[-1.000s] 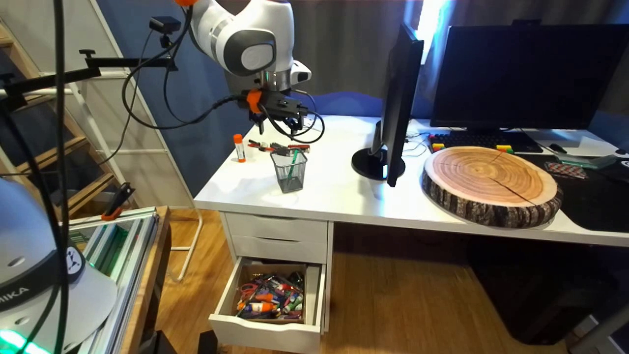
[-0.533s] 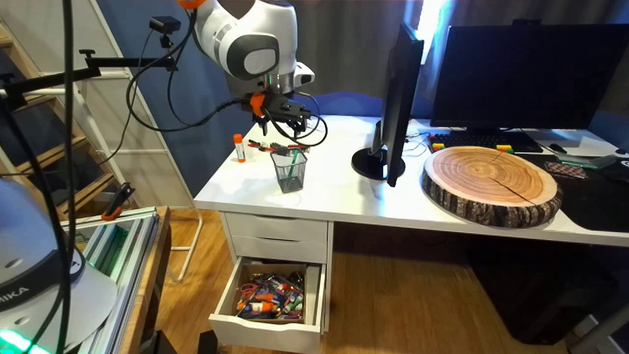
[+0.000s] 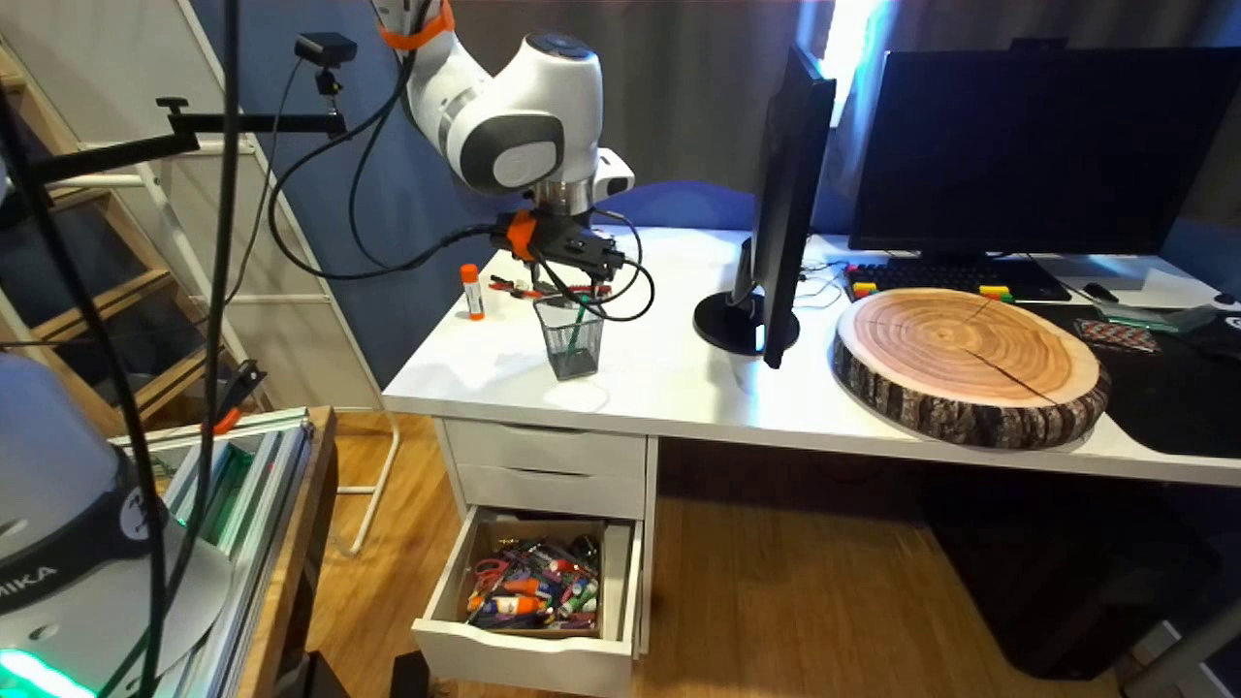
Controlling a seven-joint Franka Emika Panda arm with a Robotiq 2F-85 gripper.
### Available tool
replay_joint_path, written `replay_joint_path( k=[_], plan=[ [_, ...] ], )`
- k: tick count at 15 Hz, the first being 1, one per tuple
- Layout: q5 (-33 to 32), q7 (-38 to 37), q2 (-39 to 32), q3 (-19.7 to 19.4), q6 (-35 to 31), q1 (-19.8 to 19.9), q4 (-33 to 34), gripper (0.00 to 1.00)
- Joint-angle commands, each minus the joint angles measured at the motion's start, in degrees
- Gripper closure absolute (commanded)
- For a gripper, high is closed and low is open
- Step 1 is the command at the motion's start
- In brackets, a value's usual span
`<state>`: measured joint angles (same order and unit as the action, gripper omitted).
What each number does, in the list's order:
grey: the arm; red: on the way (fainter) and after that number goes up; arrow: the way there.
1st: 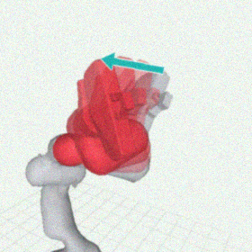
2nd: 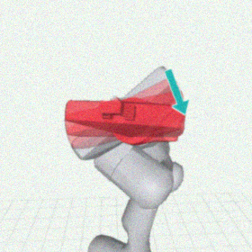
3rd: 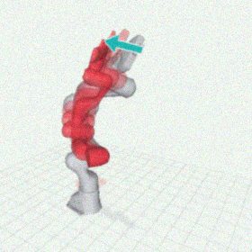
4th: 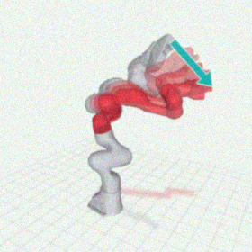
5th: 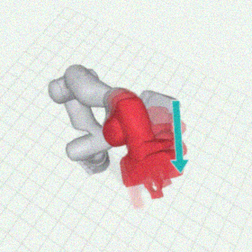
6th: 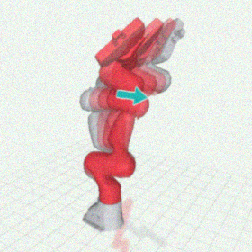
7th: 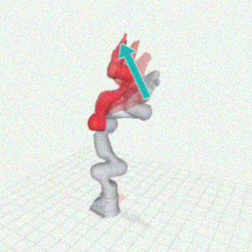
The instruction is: Put the green pen on the desk then flip the penholder over
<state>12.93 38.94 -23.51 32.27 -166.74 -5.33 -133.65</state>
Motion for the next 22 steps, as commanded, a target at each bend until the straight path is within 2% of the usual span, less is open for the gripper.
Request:
replay_joint_path(
  k=[1,4,6,8,9,12,13,14,16,17,18,22],
  plan=[
    [-1.56,0.48,-3.12,3.24,-2.12,3.94,0.41,0.14],
    [-2.54,0.08,-4.5,4.88,-2.72,6.02,0.25,0.28],
    [-3.34,-0.17,-5.3,5.67,-3.39,7.18,0.06,0.29],
    [-4.81,-1.03,-5.92,5.2,-5.18,7.18,-0.21,0.17],
    [-5.6,-1.27,-6.35,5.06,-6.0,7.35,-0.21,0.14],
    [-8.48,-2.19,-7.98,4.79,-7.85,7.67,0.15,0.25],
    [-9.56,-2.54,-8.51,4.64,-8.41,7.65,0.16,0.32],
    [-10.51,-2.83,-9.02,4.7,-8.71,7.88,0.22,0.27],
    [-12.27,-3.7,-9.65,4.57,-9.03,8.06,0.22,0.32],
    [-12.98,-4.16,-9.81,4.53,-9.23,8.15,0.14,0.39],
    [-13.7,-4.63,-9.94,4.5,-9.44,8.28,0.08,0.37],
    [-16.11,-6.36,-10.51,4.26,-10.05,8.52,0.14,0.42]
  ],
)
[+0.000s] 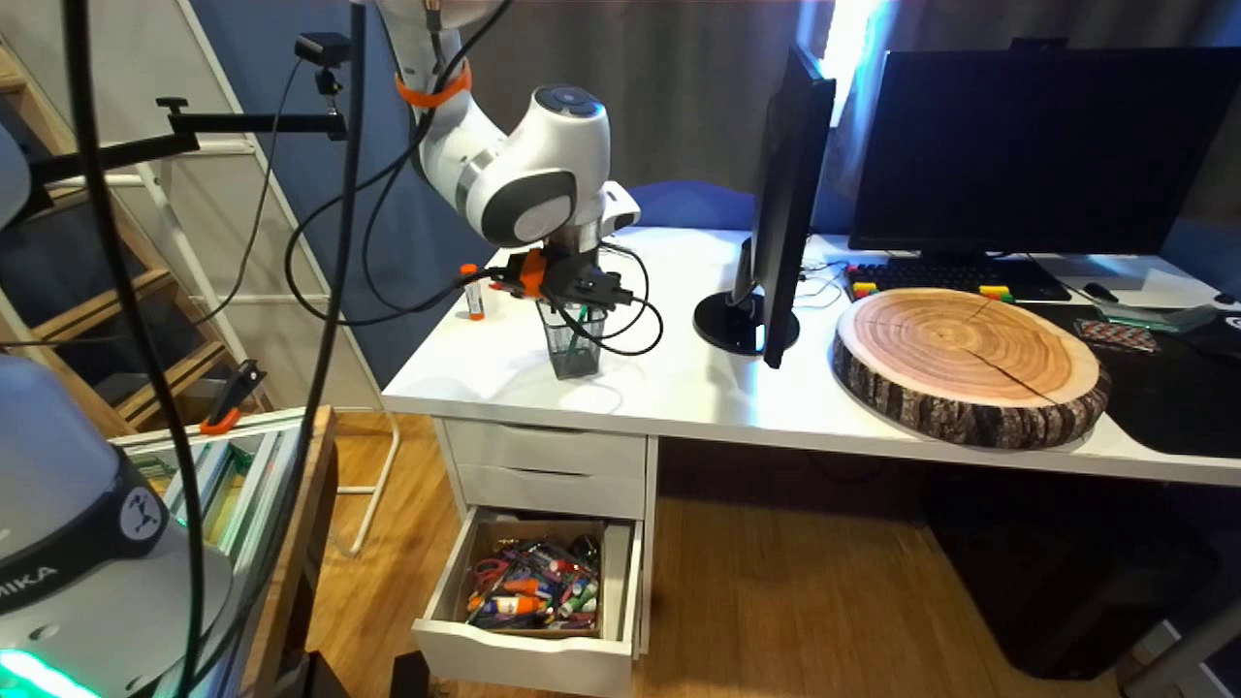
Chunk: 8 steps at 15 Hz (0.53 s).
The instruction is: Put the green pen on the desk then flip the penholder over
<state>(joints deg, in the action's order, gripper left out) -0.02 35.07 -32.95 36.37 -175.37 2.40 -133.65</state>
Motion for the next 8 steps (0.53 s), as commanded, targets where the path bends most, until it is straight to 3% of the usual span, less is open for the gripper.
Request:
replay_joint_path(
  k=[1,5,8],
  plan=[
    [-3.58,-2.8,-1.19,0.08,-1.51,0.77,0.2,0.41],
    [-5.13,-4.24,-1.45,-0.67,-1.83,0.39,0.32,0.5],
    [-6.11,-5.4,-1.91,-1.43,-2.15,0.05,0.33,0.68]
  ],
)
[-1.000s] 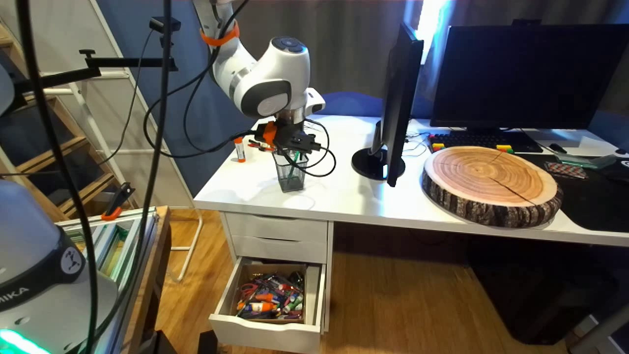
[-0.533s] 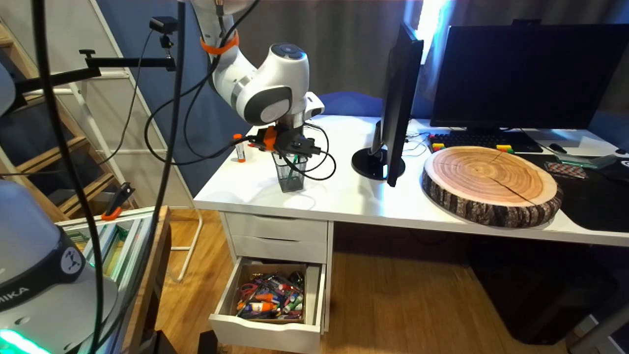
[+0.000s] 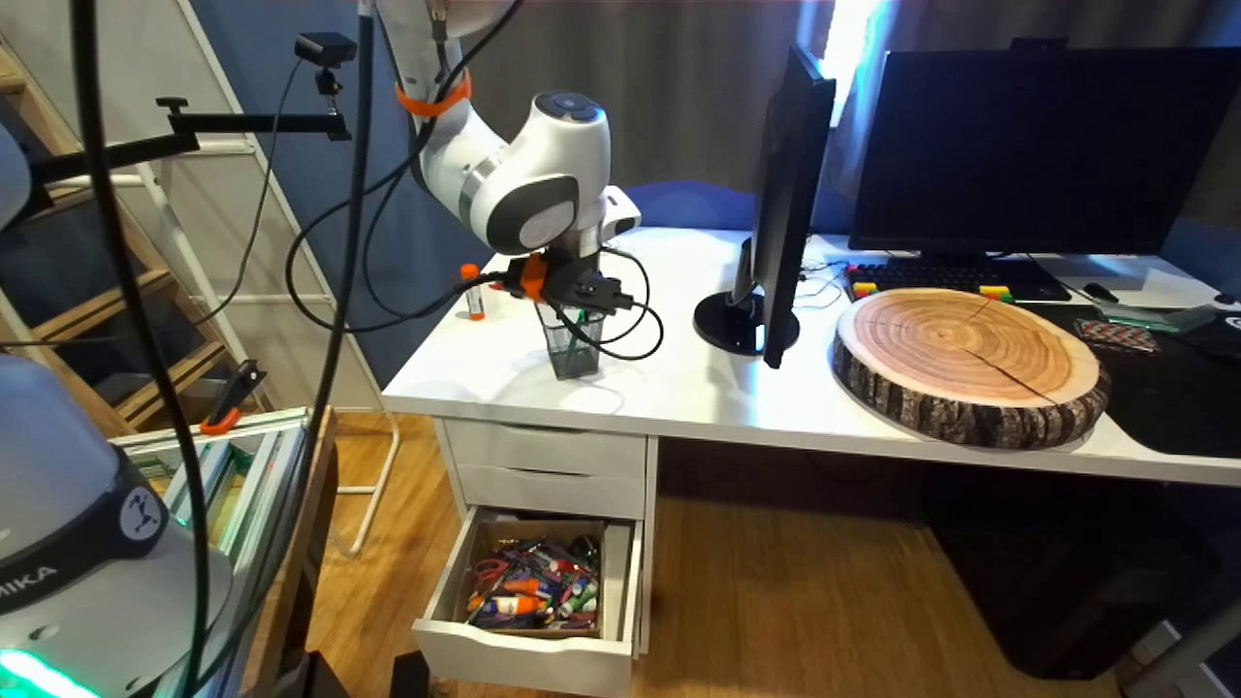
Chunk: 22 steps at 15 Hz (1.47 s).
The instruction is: Put the green pen on the desk then flip the penholder over
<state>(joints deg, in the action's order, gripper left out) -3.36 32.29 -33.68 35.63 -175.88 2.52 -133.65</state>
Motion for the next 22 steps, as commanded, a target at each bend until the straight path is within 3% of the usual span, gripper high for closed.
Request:
replay_joint_path(
  k=[1,3,11,13,14,22],
  plan=[
    [-3.07,-2.97,-1.41,-0.76,-1.87,0.01,0.3,0.74],
    [-3.62,-3.48,-1.94,-0.75,-2.46,0.2,0.31,0.78],
    [-6.55,-6.12,-3.73,-1.8,-5.25,-0.41,0.86,0.62],
    [-7.19,-6.48,-4.05,-1.96,-5.65,-0.39,0.88,0.81],
    [-7.5,-6.64,-4.26,-2.03,-5.85,-0.36,0.88,0.98],
    [-8.75,-8.31,-2.68,-2.23,-8.16,0.0,-0.68,0.97]
  ],
)
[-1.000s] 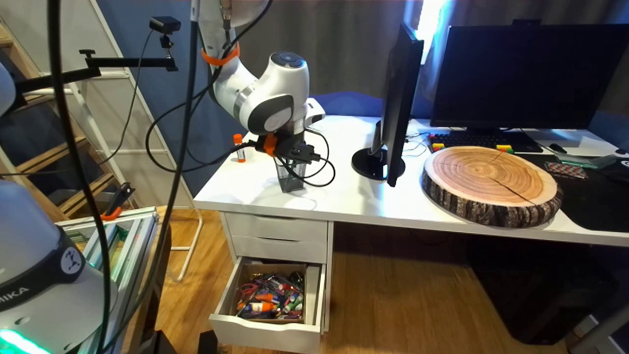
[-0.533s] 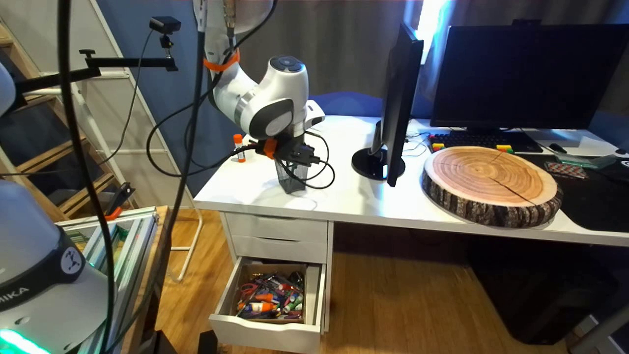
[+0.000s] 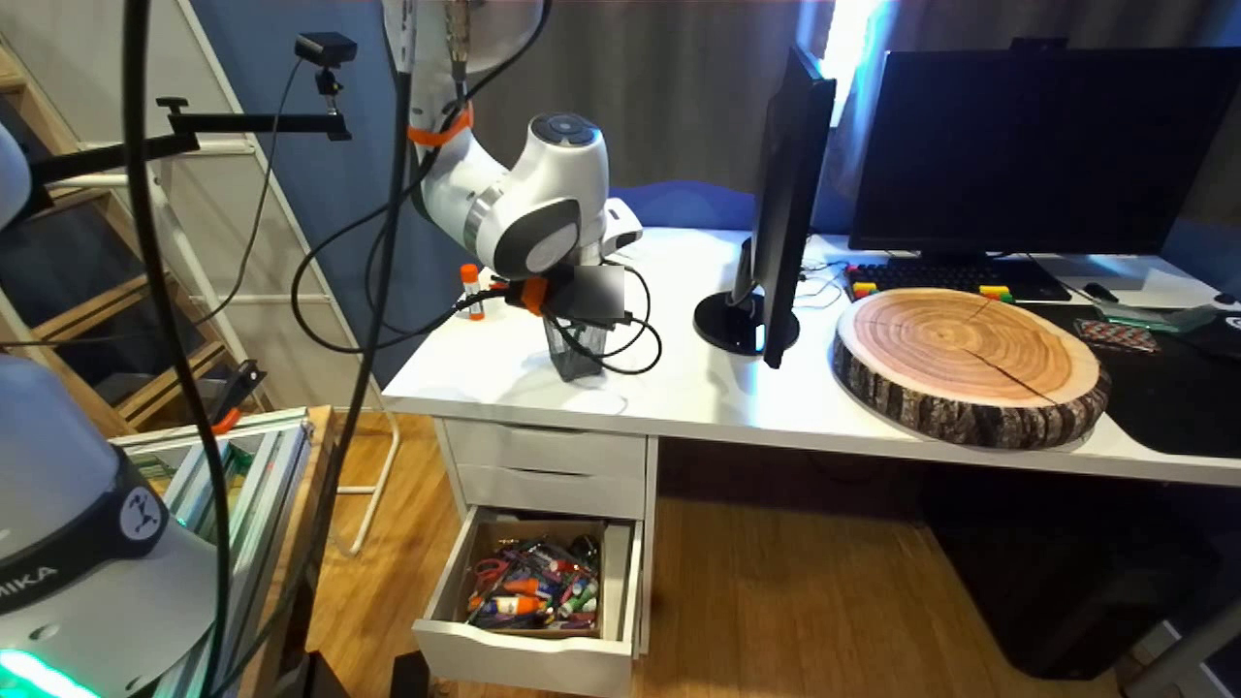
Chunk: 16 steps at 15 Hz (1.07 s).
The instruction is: Put the green pen on the desk then flip the penholder over
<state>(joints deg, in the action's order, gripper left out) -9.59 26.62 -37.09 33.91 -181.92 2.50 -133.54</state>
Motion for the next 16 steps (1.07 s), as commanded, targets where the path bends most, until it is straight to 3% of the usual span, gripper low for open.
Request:
replay_joint_path(
  k=[1,9,16],
  plan=[
    [-2.84,-2.69,0.7,-0.25,-2.99,0.43,-1.08,0.97],
    [-6.65,-4.73,1.54,0.93,-6.98,2.8,-4.11,0.97],
    [-10.07,-8.62,9.48,2.0,-11.71,3.64,-8.42,0.97]
  ],
)
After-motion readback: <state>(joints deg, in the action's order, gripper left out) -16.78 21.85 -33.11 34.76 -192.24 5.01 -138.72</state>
